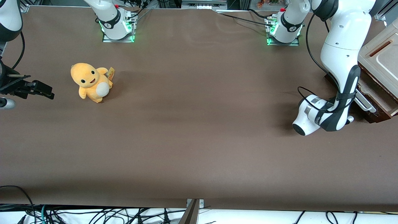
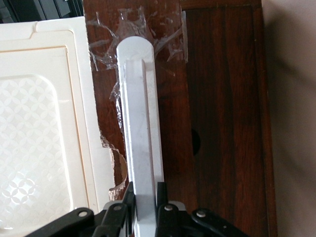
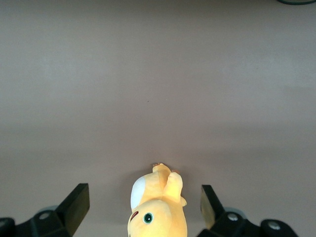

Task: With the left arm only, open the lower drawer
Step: 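Pull the gripped handle outward from the cabinet with the left gripper, then open the left gripper, release the handle and back away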

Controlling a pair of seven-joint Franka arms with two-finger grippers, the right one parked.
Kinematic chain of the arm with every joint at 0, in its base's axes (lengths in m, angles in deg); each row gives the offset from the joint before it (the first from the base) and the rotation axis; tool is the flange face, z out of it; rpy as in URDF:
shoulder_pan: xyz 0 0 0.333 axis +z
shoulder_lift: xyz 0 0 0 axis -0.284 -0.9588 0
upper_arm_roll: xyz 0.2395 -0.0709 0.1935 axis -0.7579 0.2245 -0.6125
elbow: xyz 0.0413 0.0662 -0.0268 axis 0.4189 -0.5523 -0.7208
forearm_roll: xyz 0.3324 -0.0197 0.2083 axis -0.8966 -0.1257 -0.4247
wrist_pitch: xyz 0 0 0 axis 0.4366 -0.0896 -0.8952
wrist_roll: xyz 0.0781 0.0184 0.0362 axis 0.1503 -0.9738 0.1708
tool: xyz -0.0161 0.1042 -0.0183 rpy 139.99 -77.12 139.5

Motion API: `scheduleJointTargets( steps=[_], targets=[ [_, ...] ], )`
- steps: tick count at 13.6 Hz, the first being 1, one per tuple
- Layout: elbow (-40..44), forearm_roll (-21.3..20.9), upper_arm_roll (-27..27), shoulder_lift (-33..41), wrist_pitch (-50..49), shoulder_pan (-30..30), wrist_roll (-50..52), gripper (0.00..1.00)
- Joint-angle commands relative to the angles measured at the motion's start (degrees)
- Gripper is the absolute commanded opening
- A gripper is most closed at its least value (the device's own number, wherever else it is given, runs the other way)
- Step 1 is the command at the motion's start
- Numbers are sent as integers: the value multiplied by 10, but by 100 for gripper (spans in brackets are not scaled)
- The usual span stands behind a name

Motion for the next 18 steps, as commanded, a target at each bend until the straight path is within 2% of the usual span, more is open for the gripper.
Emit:
scheduleJointTargets(
  steps=[1, 10, 11, 12, 13, 18],
  targets=[
    [11, -7, 0, 1, -20, -16, -20, 4],
    [30, -5, 0, -17, -20, -27, -21, 4],
    [30, -5, 0, -18, -20, -27, -20, 16],
    [30, -5, 0, -17, -20, -26, -20, 65],
    [29, -5, 0, -17, -20, -25, -22, 100],
    [30, 11, 0, -10, -21, -26, -25, 100]
  ],
)
